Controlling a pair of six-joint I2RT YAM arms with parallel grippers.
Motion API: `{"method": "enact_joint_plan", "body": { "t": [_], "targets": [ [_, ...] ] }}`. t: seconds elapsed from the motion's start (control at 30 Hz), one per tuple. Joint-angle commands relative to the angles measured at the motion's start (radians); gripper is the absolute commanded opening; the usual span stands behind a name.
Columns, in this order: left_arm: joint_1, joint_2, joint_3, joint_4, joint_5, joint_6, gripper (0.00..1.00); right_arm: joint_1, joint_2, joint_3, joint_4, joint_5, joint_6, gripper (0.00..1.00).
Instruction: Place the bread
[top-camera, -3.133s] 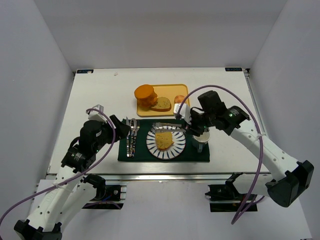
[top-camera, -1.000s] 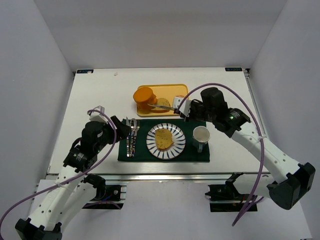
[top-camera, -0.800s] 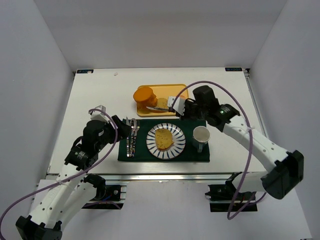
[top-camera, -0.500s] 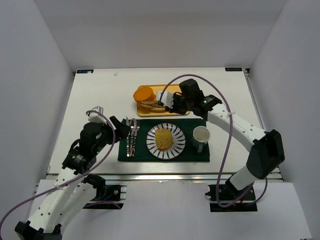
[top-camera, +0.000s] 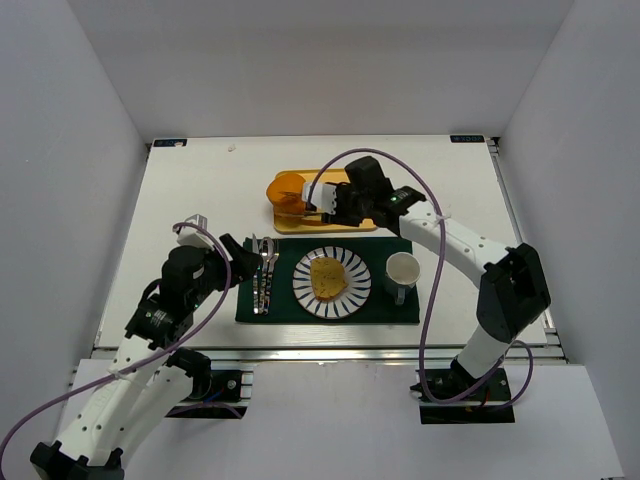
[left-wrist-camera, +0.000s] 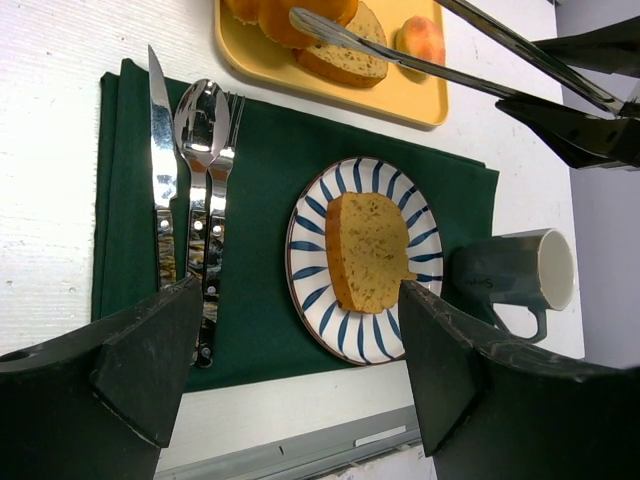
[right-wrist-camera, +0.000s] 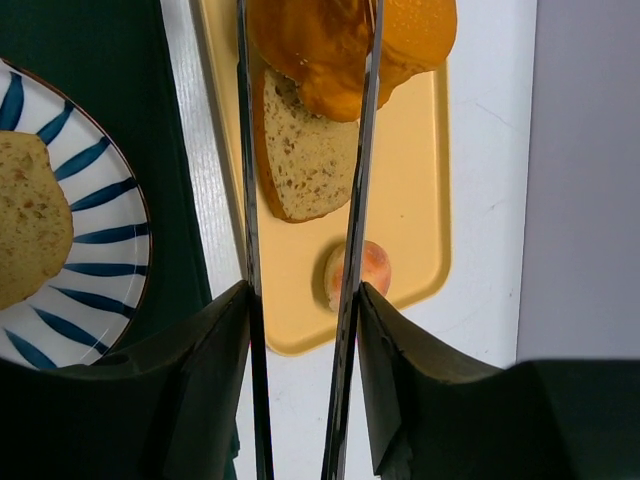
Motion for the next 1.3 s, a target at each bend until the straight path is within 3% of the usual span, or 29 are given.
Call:
{"method": "enact_joint_plan", "body": {
  "t": [0.0,0.13,0.4,0.77,1.0,1.27],
  "targets": [
    [0.001,0.008,0.005,0.014,-0.01,0.006,0.88,0.01,0.016,0.059,0.052,0.024,-0.042,0.5],
    [0.001,0.007,0.003,0.014,-0.01,0.006,0.88,0.017,0.048,0.07,0.057,0.066,-0.084,0.49],
    [0.001,0.001,0.003,0.012,-0.02,0.006,0.89,0.026,0.093,0.141,-0.043,0.141,-0.148,0.23],
    [0.001,0.013,0.006,0.023,-0.017,0.011,0.89,0.031,0.077,0.223,-0.092,0.132,-0.115,0.02],
    [0.001,0.013,0.008,0.021,-0.019,0.012,0.89,0.031,0.039,0.294,-0.089,0.076,-0.056,0.0],
    [0.001,0.008,0.011,0.015,-0.023,0.014,0.89,0.031,0.007,0.257,-0.083,0.067,-0.026,0.0]
  ]
}}
